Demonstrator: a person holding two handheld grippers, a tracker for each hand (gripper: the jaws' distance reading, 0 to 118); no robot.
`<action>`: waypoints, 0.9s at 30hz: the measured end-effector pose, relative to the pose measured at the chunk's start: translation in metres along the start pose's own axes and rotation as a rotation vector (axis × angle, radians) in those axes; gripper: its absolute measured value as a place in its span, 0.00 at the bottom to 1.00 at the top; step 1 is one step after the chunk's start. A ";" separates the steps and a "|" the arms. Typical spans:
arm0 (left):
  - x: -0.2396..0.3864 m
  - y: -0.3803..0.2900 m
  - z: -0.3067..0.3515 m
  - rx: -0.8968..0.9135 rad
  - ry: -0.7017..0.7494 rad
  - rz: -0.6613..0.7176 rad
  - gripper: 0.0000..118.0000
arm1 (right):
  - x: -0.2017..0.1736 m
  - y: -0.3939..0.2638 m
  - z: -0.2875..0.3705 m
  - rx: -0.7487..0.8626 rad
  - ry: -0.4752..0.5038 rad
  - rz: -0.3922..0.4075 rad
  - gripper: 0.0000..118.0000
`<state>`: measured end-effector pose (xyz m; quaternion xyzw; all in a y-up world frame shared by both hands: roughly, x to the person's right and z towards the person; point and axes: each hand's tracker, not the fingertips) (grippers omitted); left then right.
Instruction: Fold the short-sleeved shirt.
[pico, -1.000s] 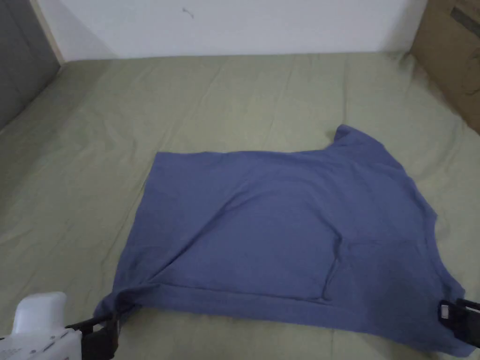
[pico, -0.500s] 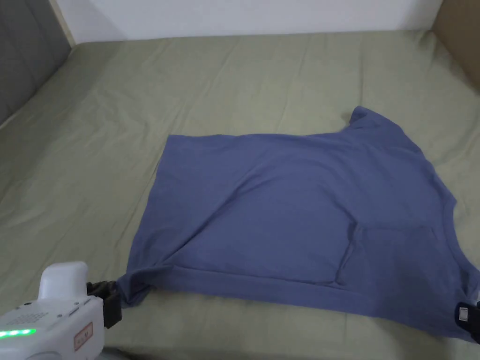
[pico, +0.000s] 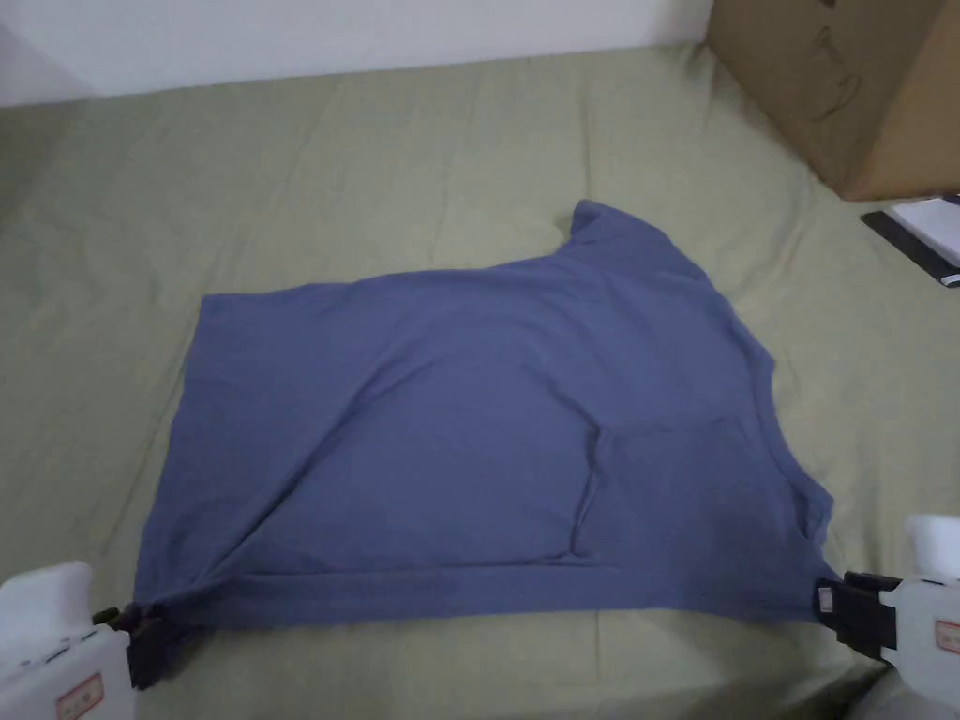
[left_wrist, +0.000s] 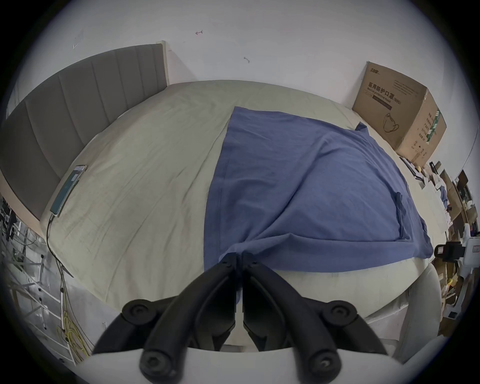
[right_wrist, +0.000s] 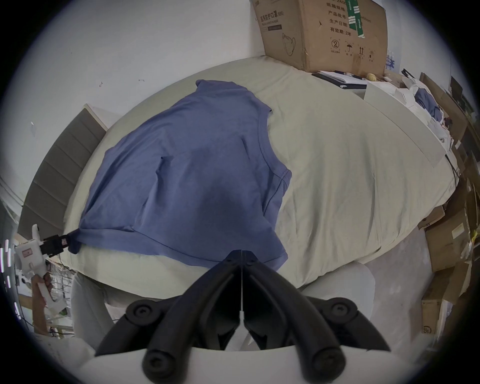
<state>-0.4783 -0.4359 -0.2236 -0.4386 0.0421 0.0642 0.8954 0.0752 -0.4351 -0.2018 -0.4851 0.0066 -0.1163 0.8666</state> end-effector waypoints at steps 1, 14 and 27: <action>-0.002 -0.001 0.000 -0.011 0.002 -0.003 0.02 | -0.001 0.001 -0.001 -0.001 -0.025 0.007 0.19; -0.007 0.001 0.010 -0.020 -0.002 0.034 0.02 | -0.007 0.029 -0.050 -0.141 -0.072 0.148 0.01; -0.008 0.030 0.010 -0.012 0.005 -0.004 0.02 | -0.012 0.071 -0.005 -0.016 -0.060 0.109 0.01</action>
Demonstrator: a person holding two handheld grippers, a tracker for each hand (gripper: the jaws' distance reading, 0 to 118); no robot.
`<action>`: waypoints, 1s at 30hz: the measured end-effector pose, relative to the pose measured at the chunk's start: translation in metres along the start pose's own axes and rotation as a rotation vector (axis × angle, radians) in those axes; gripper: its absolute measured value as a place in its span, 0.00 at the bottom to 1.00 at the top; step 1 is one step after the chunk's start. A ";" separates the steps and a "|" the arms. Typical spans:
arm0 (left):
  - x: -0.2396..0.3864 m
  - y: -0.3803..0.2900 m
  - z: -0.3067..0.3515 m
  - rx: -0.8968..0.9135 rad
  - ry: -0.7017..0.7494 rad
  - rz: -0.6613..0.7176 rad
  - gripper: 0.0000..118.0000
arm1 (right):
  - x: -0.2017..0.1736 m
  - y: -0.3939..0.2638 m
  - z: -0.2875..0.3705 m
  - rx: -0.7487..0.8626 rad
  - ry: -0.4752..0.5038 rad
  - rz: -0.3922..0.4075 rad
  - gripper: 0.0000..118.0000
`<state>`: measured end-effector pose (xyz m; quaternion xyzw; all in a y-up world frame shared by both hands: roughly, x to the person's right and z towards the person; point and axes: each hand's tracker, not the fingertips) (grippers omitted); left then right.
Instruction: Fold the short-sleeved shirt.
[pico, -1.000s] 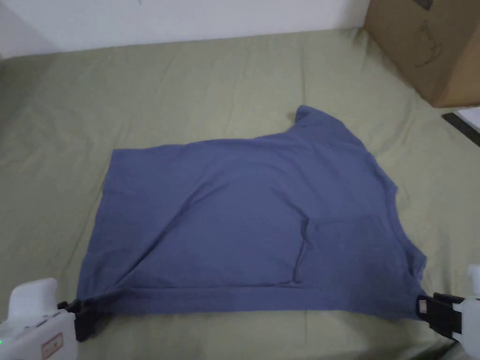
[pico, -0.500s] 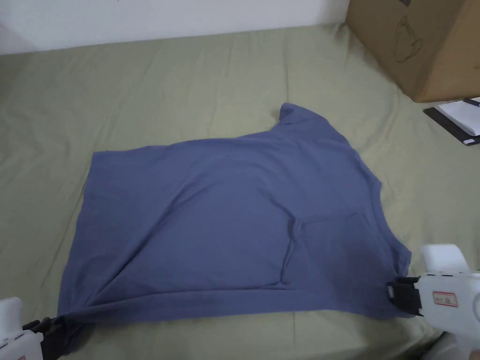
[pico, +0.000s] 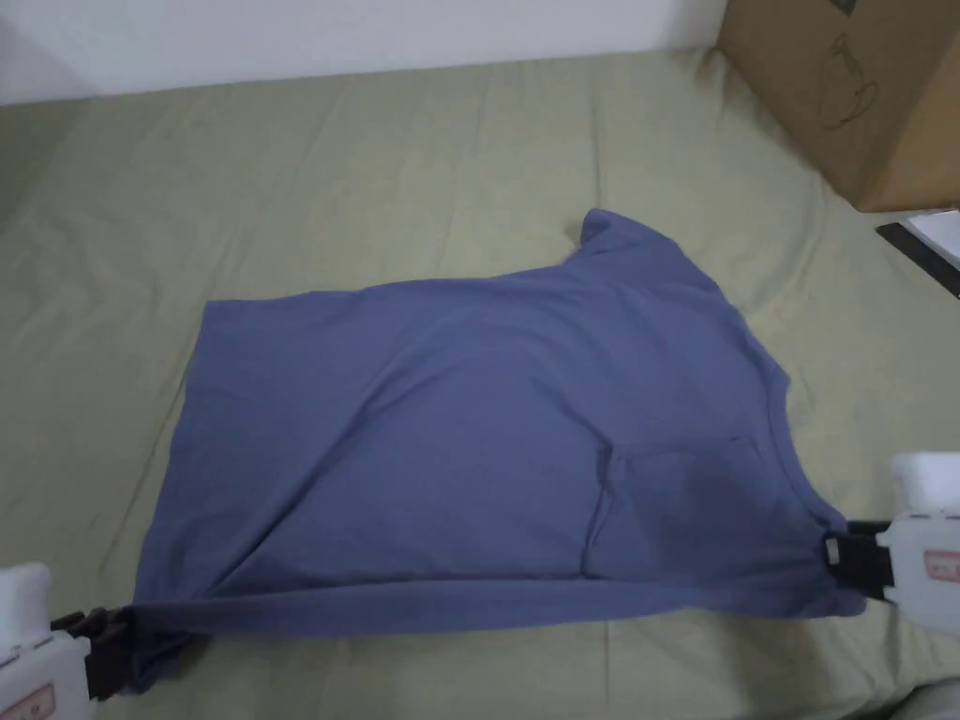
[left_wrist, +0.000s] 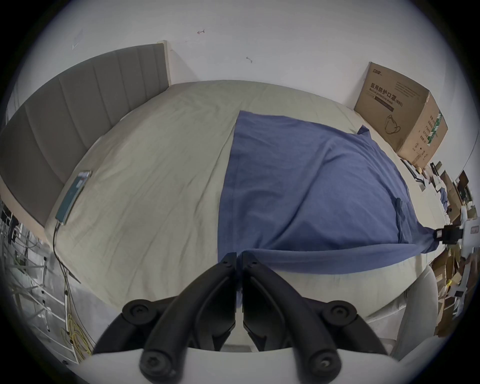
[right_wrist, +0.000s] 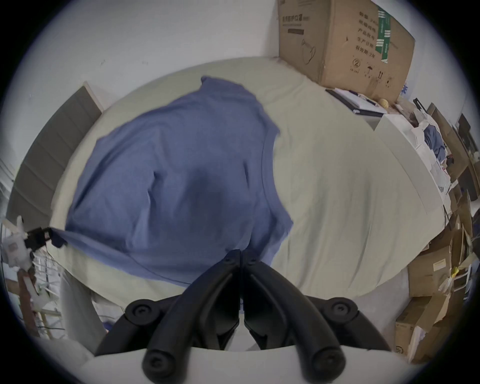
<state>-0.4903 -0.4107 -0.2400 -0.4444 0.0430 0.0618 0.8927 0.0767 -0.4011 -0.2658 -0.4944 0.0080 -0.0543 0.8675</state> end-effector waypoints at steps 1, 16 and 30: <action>0.002 0.009 -0.002 0.009 0.003 -0.007 0.02 | 0.001 0.011 0.000 0.007 0.015 -0.009 0.01; 0.018 0.110 -0.132 -0.116 0.062 -0.147 0.30 | -0.002 0.112 -0.131 -0.149 -0.075 0.003 0.01; -0.011 0.042 -0.029 0.015 -0.054 0.044 0.61 | 0.004 0.058 -0.034 0.069 0.036 -0.055 0.26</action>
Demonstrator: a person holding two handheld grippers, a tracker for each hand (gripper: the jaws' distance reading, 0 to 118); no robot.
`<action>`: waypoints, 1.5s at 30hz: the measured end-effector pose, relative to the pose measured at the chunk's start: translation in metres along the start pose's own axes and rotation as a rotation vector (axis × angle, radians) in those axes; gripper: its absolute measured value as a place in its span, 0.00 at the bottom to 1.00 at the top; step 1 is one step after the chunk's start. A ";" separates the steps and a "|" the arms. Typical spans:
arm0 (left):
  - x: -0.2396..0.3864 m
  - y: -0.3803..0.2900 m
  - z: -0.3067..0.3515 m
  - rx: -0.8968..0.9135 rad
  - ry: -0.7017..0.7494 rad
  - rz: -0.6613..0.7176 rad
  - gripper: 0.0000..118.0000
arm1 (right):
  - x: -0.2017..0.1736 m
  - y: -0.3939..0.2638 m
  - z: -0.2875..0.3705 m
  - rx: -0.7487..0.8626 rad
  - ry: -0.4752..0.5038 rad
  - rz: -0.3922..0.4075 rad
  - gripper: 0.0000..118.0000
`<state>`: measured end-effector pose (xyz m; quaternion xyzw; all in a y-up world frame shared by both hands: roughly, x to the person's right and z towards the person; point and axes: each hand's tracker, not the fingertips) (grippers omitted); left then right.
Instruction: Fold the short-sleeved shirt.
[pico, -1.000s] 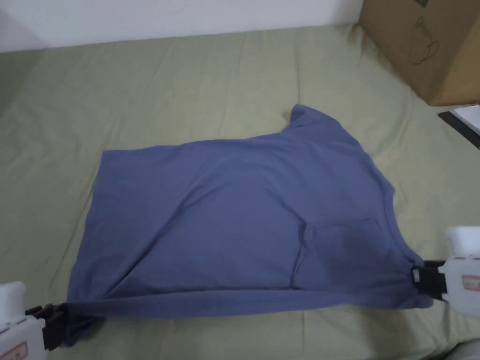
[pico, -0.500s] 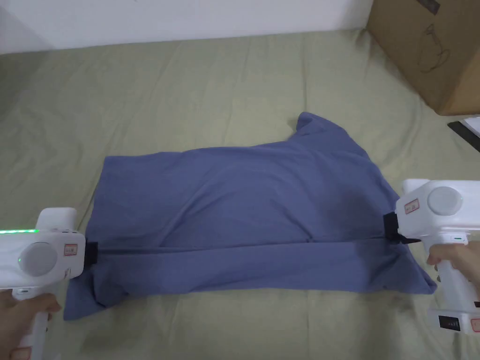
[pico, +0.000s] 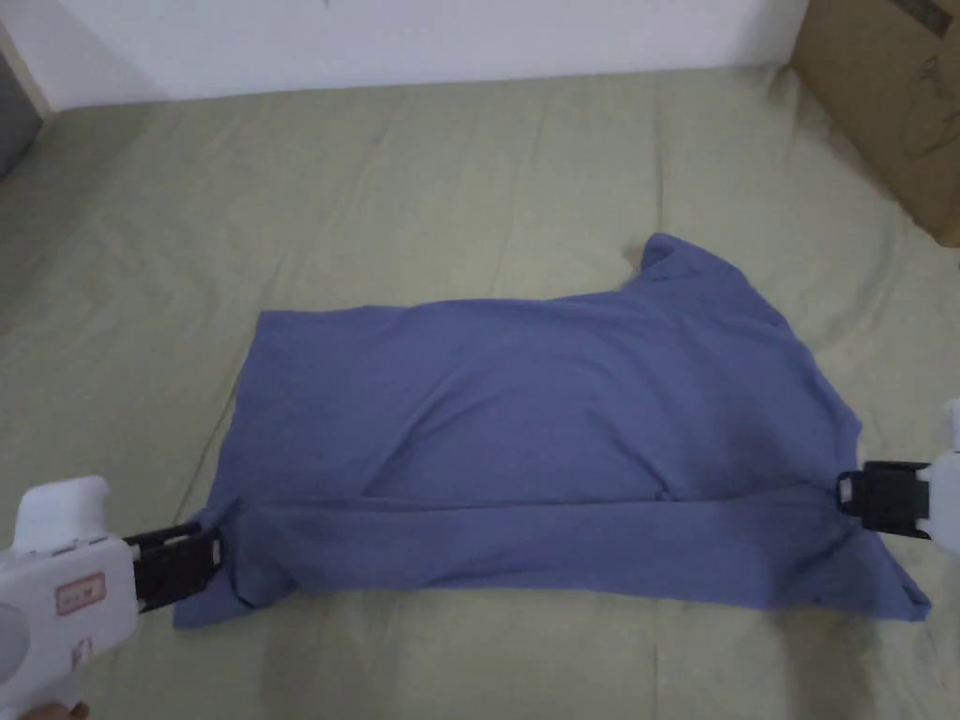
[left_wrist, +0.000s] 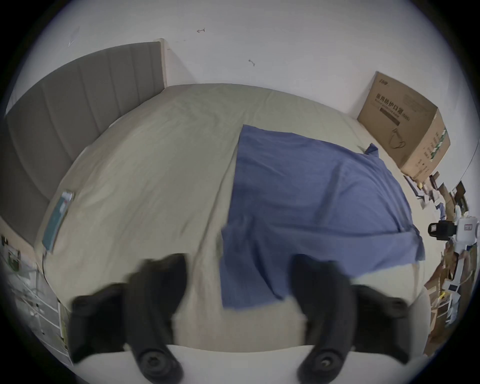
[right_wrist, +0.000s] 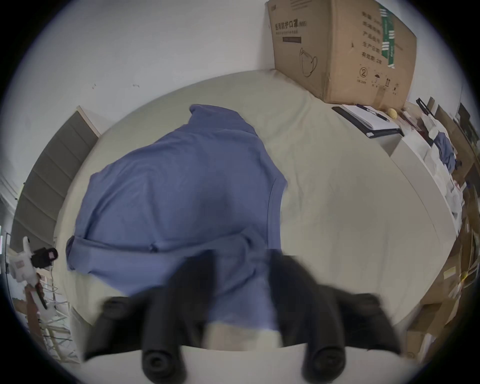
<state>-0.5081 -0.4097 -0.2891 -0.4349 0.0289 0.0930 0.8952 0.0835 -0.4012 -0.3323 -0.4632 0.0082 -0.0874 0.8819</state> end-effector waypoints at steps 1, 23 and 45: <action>0.001 -0.012 0.004 -0.016 0.001 0.005 0.36 | -0.001 -0.011 0.004 0.000 0.002 -0.007 0.03; -0.012 -0.024 -0.051 -0.080 0.067 0.101 0.13 | 0.006 -0.072 0.005 -0.028 -0.032 -0.139 0.34; -0.020 -0.006 0.015 -0.077 -0.038 0.029 0.05 | 0.009 -0.041 0.013 -0.079 -0.003 -0.131 0.09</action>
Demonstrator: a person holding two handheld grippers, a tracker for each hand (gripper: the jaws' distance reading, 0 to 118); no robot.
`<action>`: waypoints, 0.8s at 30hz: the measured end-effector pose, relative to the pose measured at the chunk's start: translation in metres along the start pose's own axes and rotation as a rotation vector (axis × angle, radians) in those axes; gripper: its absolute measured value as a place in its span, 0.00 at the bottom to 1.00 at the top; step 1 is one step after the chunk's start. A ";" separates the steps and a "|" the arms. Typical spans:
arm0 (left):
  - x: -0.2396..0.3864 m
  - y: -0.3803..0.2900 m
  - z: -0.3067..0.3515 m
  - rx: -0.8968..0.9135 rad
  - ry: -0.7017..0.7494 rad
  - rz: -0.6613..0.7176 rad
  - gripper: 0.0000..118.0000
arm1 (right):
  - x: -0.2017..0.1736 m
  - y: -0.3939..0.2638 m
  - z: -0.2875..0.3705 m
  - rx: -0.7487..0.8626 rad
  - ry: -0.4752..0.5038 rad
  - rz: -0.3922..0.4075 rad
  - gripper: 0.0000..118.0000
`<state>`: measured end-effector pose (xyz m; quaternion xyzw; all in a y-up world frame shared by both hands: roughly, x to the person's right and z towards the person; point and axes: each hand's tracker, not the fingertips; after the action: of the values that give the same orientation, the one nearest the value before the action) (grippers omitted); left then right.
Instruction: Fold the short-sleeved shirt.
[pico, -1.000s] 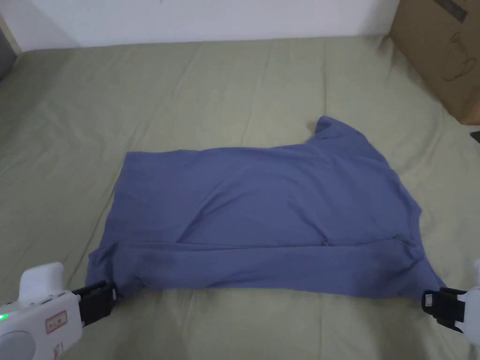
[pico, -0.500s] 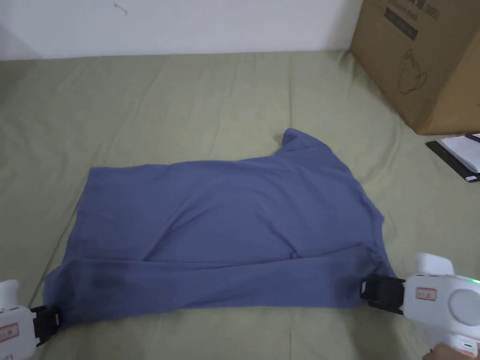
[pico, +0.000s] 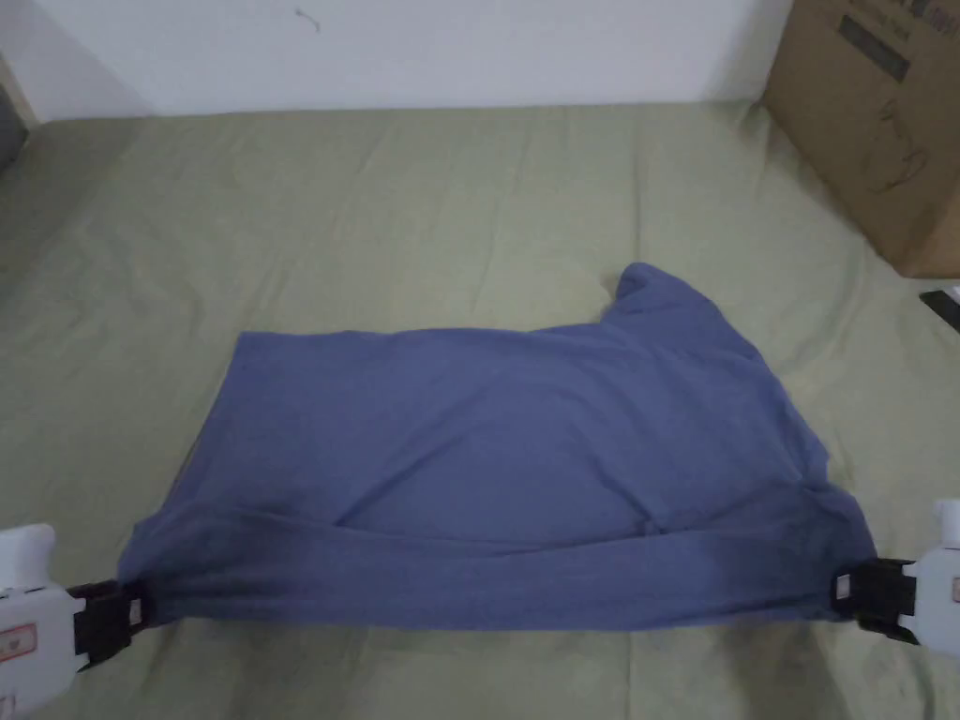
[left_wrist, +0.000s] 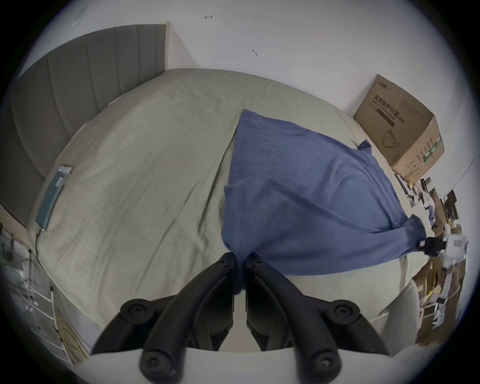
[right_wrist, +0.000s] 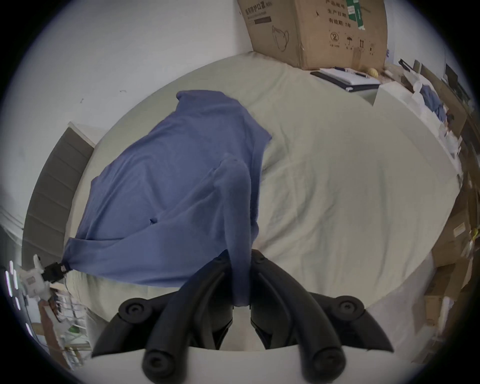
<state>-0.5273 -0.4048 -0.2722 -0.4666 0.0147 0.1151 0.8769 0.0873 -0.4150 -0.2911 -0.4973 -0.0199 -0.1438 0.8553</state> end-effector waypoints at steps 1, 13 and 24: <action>0.000 -0.005 0.004 -0.001 0.009 -0.021 0.05 | -0.002 -0.005 0.012 -0.003 -0.023 0.039 0.09; -0.003 -0.090 -0.003 -0.099 0.037 0.037 0.30 | 0.029 -0.072 -0.014 -0.164 -0.092 0.067 0.56; 0.019 -0.022 0.025 0.147 0.061 0.011 0.14 | -0.017 -0.010 0.051 0.092 -0.045 0.167 0.10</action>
<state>-0.5064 -0.3923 -0.2429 -0.4043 0.0525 0.1042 0.9072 0.0740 -0.3719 -0.2598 -0.4606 -0.0044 -0.0598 0.8856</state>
